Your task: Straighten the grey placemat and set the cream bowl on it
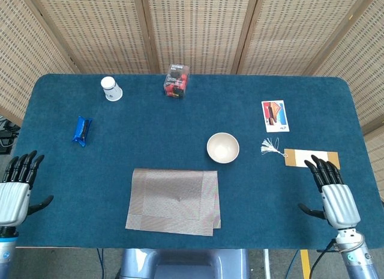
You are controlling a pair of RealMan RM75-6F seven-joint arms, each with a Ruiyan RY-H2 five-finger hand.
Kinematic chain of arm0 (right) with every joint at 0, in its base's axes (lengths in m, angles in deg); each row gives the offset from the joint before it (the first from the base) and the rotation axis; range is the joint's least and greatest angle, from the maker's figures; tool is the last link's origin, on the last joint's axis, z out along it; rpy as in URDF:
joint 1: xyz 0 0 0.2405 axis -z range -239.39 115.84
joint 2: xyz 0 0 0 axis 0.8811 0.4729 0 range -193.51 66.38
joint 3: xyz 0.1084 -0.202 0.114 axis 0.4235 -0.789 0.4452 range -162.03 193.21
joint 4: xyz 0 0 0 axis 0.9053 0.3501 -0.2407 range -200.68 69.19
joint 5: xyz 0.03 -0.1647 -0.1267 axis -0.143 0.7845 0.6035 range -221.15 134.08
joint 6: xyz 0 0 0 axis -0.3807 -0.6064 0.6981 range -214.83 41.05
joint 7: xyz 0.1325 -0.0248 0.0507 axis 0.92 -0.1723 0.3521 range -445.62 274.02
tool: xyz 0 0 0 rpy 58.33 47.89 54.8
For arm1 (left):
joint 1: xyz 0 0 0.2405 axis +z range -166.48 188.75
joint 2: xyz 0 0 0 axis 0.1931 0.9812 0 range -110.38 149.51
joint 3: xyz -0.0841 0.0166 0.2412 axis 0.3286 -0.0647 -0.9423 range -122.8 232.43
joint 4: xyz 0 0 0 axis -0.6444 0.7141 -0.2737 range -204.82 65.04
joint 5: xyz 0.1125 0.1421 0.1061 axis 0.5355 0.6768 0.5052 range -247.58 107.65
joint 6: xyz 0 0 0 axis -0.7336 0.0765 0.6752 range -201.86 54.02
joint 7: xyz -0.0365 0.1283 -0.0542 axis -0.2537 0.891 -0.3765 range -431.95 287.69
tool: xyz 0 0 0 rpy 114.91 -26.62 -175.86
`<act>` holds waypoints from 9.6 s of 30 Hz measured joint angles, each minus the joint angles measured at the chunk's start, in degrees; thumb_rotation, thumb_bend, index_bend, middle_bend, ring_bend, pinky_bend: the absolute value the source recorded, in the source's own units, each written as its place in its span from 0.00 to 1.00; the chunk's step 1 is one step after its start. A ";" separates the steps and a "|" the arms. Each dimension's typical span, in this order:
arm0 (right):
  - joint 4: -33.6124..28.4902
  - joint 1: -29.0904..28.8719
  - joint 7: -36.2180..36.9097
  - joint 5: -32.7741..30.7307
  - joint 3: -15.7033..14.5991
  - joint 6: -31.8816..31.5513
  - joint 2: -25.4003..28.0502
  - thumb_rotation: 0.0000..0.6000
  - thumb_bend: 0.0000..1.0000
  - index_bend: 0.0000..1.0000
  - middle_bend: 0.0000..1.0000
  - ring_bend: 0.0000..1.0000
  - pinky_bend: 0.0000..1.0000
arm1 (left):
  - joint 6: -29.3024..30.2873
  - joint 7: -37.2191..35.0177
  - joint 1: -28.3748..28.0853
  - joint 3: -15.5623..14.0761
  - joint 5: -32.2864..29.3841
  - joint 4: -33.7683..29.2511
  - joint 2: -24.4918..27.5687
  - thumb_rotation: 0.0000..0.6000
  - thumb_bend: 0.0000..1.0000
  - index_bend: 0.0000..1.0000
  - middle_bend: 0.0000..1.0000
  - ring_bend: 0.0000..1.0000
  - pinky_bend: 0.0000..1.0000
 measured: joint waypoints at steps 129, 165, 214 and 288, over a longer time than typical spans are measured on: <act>-1.56 0.74 7.27 1.81 -0.35 -1.99 3.62 1.00 0.10 0.04 0.00 0.00 0.00 | -15.56 17.08 -12.46 -1.90 4.61 -1.19 -18.88 1.00 0.56 0.65 0.00 0.00 0.00; 1.41 -0.69 8.84 -8.69 4.23 2.63 4.28 1.00 0.10 0.04 0.00 0.00 0.00 | -28.65 39.58 -42.18 27.39 -44.27 16.35 -26.90 1.00 0.23 0.21 0.00 0.00 0.00; 2.76 -1.54 -4.27 -3.02 0.68 2.99 -1.92 1.00 0.09 0.22 0.00 0.00 0.00 | 2.20 -0.25 -3.45 -4.65 -6.13 5.88 -6.14 1.00 0.21 0.10 0.00 0.00 0.00; 35.73 -29.75 -12.80 -20.92 12.24 26.60 -38.41 1.00 0.46 0.58 0.02 0.00 0.00 | -3.24 -11.36 -2.28 -0.63 -4.48 9.16 -5.60 1.00 0.21 0.14 0.00 0.00 0.00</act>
